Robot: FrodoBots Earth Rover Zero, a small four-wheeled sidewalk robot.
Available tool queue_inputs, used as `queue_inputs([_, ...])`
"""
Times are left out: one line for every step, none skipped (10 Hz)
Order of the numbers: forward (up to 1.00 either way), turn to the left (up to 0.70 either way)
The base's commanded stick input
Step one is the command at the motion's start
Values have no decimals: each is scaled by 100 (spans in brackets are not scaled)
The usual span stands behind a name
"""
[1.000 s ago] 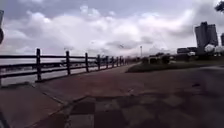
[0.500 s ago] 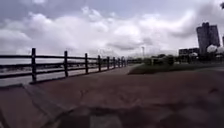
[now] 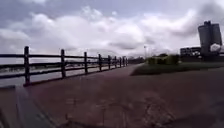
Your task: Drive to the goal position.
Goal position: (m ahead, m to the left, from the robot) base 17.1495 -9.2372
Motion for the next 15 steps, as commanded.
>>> queue_inputs([85,0])
queue_inputs([85,0])
queue_inputs([85,0])
queue_inputs([85,7])
queue_inputs([85,32])
queue_inputs([85,1])
queue_inputs([85,0])
queue_inputs([85,0])
queue_inputs([85,0])
queue_inputs([85,0])
queue_inputs([85,0])
queue_inputs([85,0])
queue_inputs([85,0])
queue_inputs([85,0])
queue_inputs([85,0])
